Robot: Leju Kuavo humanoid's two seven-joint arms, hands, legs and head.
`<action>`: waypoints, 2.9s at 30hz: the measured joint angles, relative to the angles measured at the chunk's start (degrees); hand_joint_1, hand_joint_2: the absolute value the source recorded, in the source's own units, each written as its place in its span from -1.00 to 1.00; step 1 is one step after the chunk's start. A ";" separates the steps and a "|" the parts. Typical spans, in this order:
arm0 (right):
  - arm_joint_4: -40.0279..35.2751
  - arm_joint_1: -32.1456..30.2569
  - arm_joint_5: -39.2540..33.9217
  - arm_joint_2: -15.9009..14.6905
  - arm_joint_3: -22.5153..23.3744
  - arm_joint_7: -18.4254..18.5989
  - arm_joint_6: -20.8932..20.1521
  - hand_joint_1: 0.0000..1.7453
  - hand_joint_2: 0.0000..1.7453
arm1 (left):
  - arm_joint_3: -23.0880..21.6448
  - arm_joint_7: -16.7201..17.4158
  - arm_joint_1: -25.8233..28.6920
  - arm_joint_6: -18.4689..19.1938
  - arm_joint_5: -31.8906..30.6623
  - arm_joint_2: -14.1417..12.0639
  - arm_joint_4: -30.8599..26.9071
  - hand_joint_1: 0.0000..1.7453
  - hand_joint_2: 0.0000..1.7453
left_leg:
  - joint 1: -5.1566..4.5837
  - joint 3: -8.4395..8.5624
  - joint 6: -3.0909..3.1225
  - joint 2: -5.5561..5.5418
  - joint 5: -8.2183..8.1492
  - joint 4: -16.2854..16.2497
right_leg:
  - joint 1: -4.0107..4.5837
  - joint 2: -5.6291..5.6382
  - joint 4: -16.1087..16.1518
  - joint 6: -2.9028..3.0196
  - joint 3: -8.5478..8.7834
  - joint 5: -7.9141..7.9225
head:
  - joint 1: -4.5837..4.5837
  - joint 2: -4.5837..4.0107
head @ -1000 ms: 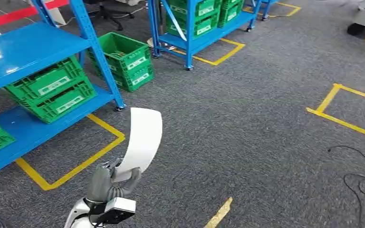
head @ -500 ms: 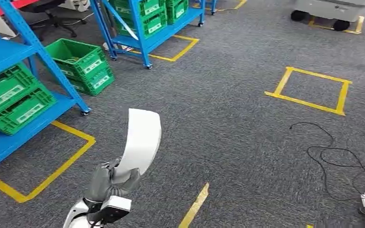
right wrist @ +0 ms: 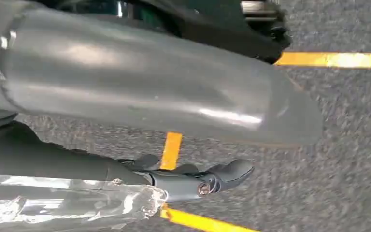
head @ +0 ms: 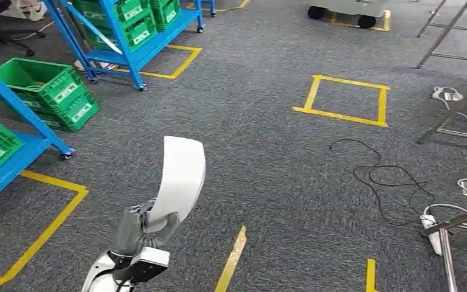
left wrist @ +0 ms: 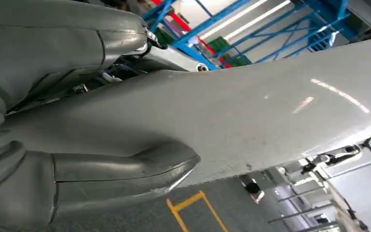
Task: Take the parts from the cabinet and place them on the table.
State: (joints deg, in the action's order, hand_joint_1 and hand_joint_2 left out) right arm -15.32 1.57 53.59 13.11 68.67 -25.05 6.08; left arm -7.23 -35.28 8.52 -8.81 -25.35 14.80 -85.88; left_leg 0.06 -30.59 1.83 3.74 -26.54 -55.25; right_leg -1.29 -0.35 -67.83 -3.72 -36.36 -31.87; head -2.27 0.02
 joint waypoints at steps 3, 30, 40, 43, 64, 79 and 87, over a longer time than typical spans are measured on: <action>0.00 0.32 0.29 -0.11 0.28 0.33 0.02 -1.00 -1.00 | 0.18 0.02 -0.07 -0.04 -0.31 0.09 0.00 1.00 1.00 | -0.35 0.06 -1.34 1.51 -0.31 -0.49 | 0.39 -3.62 11.42 0.08 6.51 3.06 | -0.33 0.00; 0.00 -0.07 3.06 -0.61 1.35 0.48 -0.74 -1.00 -1.00 | -0.42 1.79 -0.80 -0.02 -2.25 -0.09 0.68 1.00 1.00 | 0.21 0.14 -0.22 0.00 -0.70 -0.47 | 0.48 0.24 -2.82 0.85 -3.40 0.08 | 0.17 0.00; 0.00 0.21 3.63 -0.79 1.36 0.33 -0.87 -1.00 -1.00 | -0.70 2.01 -1.03 -0.09 -2.47 -0.31 0.70 1.00 1.00 | 0.58 -1.37 -3.01 -2.15 -5.59 -6.32 | 0.68 0.12 10.93 4.07 4.11 4.88 | 0.63 0.00; 0.00 0.31 3.91 -0.79 1.36 0.35 -0.98 -1.00 -1.00 | -0.68 2.12 -0.99 -0.04 -2.60 -0.53 0.74 1.00 1.00 | 0.49 -7.58 -2.77 -3.33 -10.72 -19.29 | 1.17 2.33 10.90 4.52 3.83 5.10 | 0.72 0.00; 0.11 0.54 6.25 -1.53 1.31 0.41 -1.44 -1.00 -1.00 | -1.14 3.06 -2.94 0.39 -3.56 -0.61 1.22 1.00 1.00 | -0.14 0.78 -1.57 1.79 -1.84 -0.89 | 0.92 -4.57 10.43 1.18 3.84 4.50 | -0.16 0.00; 0.15 0.59 7.04 -1.62 1.29 0.31 -2.47 -1.00 -1.00 | -1.11 3.34 -3.49 0.37 -4.04 -1.18 1.66 1.00 1.00 | 0.27 -2.96 -1.02 -7.35 0.82 -4.24 | 1.21 5.97 10.61 4.18 4.13 4.62 | 0.48 0.00; 0.20 0.78 7.19 -1.84 1.29 0.07 -3.19 -1.00 -1.00 | -1.14 3.50 -3.76 0.37 -4.13 -1.05 1.73 1.00 1.00 | 0.68 -1.58 -0.61 -4.64 0.08 -0.91 | 1.13 1.32 0.25 2.08 -2.23 -0.95 | 0.00 0.00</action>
State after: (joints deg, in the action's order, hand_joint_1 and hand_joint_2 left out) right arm -15.12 2.34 60.78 11.28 69.96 -24.98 2.88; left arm -8.37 -31.78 4.76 -8.44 -29.49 13.75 -84.15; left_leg 0.74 -32.17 1.22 -0.90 -26.46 -56.16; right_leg -0.15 0.97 -67.58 -1.65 -38.60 -32.82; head -2.27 0.02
